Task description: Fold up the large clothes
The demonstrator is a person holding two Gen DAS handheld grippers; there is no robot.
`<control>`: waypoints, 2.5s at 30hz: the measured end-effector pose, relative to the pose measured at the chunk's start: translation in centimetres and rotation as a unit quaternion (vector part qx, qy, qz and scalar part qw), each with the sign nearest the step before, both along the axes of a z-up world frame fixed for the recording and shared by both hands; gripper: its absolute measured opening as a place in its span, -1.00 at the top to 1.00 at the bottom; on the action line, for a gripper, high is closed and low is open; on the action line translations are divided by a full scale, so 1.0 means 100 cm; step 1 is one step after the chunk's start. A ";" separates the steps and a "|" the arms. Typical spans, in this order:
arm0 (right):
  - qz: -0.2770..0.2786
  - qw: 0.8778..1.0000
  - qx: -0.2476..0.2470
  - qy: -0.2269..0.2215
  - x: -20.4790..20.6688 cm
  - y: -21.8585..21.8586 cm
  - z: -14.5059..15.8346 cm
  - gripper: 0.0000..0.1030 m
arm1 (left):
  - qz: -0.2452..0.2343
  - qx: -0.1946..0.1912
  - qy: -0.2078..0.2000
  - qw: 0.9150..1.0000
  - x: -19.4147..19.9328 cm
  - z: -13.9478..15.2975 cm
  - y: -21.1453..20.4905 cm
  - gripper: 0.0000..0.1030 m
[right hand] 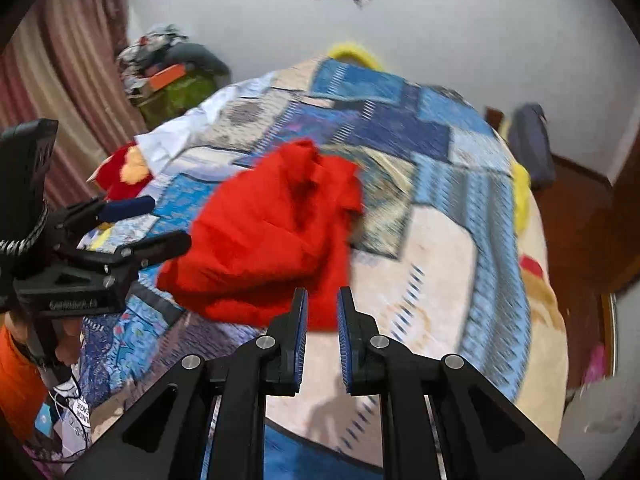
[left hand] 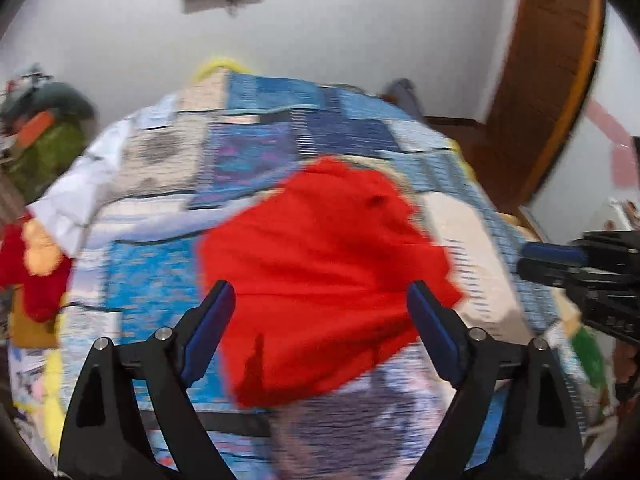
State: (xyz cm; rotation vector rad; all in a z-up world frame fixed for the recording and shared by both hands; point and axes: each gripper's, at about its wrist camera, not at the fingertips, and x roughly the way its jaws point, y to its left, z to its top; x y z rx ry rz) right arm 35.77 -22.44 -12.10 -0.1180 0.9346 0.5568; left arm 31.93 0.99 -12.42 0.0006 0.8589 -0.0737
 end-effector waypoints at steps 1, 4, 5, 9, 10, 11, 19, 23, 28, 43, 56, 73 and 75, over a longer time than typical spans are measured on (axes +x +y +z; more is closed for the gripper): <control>0.009 1.000 -0.001 -0.004 0.000 0.012 0.002 0.81 | 0.010 0.005 0.002 1.000 0.002 -0.003 0.009 -0.71; 0.042 0.999 -0.007 -0.015 0.004 0.052 0.004 0.81 | 0.039 0.023 0.023 0.999 0.005 -0.022 0.039 -0.71; 0.052 0.998 -0.012 -0.018 0.005 0.066 0.002 0.81 | 0.048 0.026 0.032 0.998 0.008 -0.032 0.047 -0.71; 0.077 0.996 -0.042 -0.015 0.014 0.109 -0.019 0.81 | 0.067 0.020 0.075 0.995 0.021 -0.075 0.066 -0.71; 0.079 0.995 -0.053 -0.012 0.018 0.117 -0.028 0.81 | 0.067 0.017 0.084 0.994 0.021 -0.084 0.067 -0.71; 0.079 0.995 -0.068 -0.007 0.023 0.123 -0.039 0.81 | 0.062 0.008 0.099 0.993 0.023 -0.097 0.065 -0.72; 0.057 0.988 -0.137 0.032 0.041 0.088 -0.118 0.82 | 0.049 -0.012 0.100 0.994 0.008 -0.126 0.042 -0.73; 0.035 0.993 -0.112 0.026 0.035 0.068 -0.117 0.82 | 0.057 -0.007 0.092 0.994 0.003 -0.127 0.037 -0.73; 0.026 0.987 -0.160 -0.006 0.021 0.067 -0.119 0.82 | 0.056 -0.003 0.091 0.994 -0.004 -0.128 0.034 -0.73; -0.064 0.980 -0.180 0.055 0.029 -0.015 -0.121 0.80 | 0.015 0.024 0.112 0.993 -0.034 -0.126 0.025 -0.69; 0.026 0.999 -0.034 -0.008 0.067 0.067 -0.019 0.80 | 0.105 0.025 0.059 0.992 0.030 -0.079 0.105 -0.69; 0.092 0.967 -0.225 -0.083 0.127 0.153 -0.108 0.81 | 0.062 0.008 0.104 0.993 0.062 -0.156 0.073 -0.71; 0.092 0.956 -0.252 -0.122 0.115 0.154 -0.113 0.81 | 0.067 -0.023 0.116 0.991 0.058 -0.160 0.080 -0.72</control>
